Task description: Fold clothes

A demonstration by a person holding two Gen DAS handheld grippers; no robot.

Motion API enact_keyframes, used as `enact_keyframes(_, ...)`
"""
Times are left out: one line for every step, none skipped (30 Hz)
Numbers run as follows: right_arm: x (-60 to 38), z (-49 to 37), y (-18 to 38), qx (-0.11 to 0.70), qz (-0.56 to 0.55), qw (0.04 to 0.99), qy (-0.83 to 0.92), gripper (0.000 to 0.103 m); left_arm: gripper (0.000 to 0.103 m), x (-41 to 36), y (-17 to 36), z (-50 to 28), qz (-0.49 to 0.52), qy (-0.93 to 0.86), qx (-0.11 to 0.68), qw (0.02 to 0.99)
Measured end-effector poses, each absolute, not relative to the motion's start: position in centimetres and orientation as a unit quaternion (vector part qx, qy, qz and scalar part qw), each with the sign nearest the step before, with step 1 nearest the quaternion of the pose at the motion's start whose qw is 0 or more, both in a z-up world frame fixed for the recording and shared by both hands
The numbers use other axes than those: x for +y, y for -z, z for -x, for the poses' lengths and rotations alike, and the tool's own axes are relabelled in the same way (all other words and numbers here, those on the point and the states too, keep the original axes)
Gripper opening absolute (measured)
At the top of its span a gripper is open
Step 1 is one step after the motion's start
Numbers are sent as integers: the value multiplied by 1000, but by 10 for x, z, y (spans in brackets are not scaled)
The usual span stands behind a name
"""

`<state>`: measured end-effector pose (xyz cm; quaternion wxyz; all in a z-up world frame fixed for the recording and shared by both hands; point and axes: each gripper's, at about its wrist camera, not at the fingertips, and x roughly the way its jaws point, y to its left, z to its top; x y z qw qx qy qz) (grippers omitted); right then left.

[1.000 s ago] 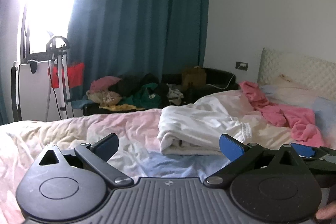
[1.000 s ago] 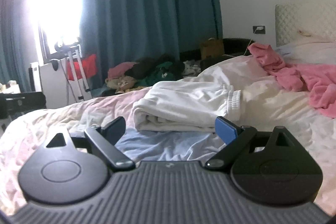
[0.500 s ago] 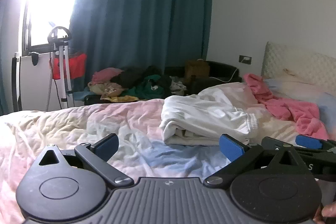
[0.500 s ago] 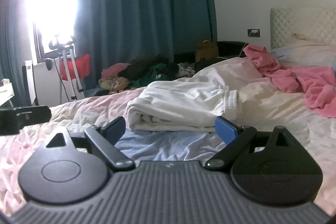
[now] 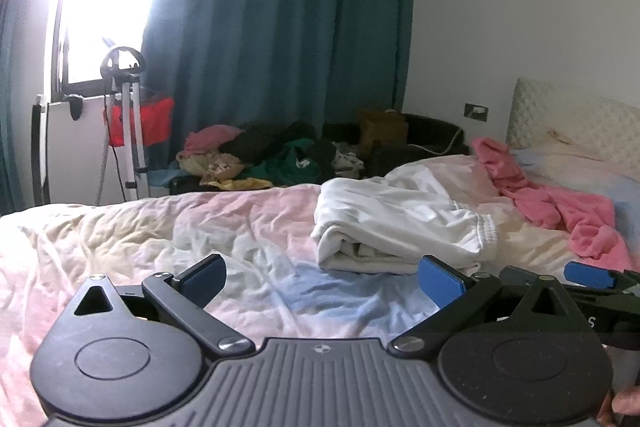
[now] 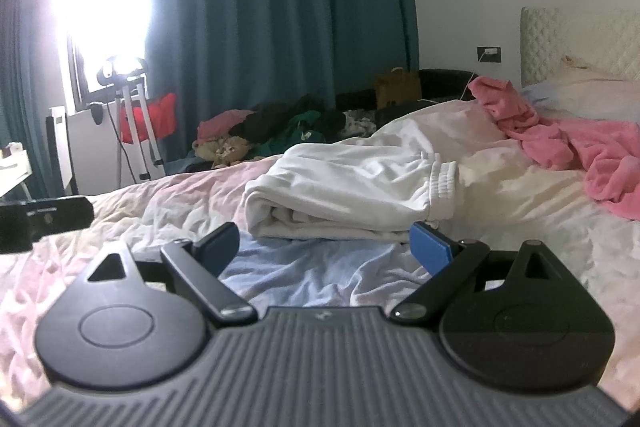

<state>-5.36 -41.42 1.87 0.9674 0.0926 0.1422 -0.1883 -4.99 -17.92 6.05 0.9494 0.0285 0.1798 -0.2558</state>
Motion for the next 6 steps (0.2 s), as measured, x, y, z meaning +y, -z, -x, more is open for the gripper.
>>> enact_keyframes(-414,53,-19,143,-92,967,188,93,103,-179,-62,51,-27,257,179,949)
enact_keyframes(-414,53,-19,144,-92,967,188,93,103,-179,-63,51,-25,258,179,949)
enact_keyframes(-413,53,-19,145,-91,967,188,93,103,-179,-63,52,-24,259,179,949)
enact_keyframes(-412,53,-18,146,-90,967,188,93,103,-179,-64,52,-24,259,179,949)
enact_keyframes(-412,53,-18,147,-89,967,188,93,103,-179,-64,53,-25,259,178,949)
enact_keyframes(-412,53,-18,147,-89,967,187,93,103,-179,-63,53,-26,259,178,949)
